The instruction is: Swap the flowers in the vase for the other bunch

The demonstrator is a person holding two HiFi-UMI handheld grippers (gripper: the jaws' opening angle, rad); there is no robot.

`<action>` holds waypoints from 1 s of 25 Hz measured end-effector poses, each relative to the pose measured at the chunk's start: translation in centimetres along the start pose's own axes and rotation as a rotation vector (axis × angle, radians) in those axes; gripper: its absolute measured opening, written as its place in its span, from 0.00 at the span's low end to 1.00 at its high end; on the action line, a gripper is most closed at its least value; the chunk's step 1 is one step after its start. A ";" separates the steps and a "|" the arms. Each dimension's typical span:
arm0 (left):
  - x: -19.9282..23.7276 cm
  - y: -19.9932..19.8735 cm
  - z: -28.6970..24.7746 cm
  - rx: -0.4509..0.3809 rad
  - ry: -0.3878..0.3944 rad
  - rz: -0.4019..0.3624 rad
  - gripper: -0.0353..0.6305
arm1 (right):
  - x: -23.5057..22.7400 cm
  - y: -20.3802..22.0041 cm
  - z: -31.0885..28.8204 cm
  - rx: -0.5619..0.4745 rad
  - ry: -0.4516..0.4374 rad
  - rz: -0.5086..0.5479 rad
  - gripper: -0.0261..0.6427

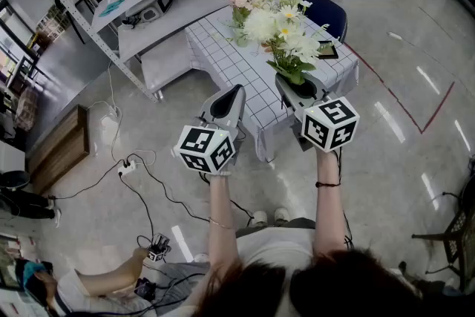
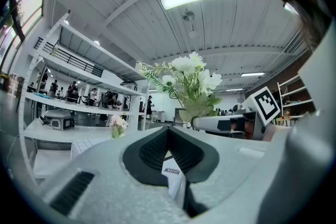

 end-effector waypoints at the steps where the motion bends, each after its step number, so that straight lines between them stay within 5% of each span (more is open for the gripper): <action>1: -0.5 0.1 -0.1 0.002 0.000 0.000 0.07 | -0.2 0.1 0.4 0.002 -0.001 -0.002 0.12; 25: -1.6 1.3 -1.4 0.047 -0.031 0.041 0.07 | -3.1 1.0 0.5 0.061 -0.019 -0.077 0.12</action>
Point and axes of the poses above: the fingertips, and each gripper's own axes: z backward along the fingers, x to its left, y out of its underside, the point moved 9 cm from there along z, backward along the fingers, and after that the axes turned 4 degrees about -z, right-handed, at the moved point
